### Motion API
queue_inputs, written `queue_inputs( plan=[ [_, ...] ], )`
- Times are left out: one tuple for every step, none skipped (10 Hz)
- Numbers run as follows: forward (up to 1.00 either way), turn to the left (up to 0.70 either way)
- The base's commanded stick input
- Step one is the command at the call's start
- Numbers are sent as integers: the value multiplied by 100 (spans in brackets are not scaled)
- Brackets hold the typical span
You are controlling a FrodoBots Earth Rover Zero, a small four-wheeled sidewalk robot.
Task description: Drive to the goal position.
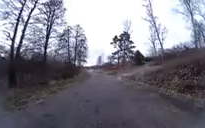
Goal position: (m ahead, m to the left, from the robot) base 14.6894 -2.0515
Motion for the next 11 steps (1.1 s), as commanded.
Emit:
queue_inputs(
  plan=[
    [50,0],
    [50,0],
    [50,0],
    [50,0],
    [50,0],
    [50,0],
    [50,0],
    [50,0],
    [50,0],
    [50,0],
    [50,0]
  ],
)
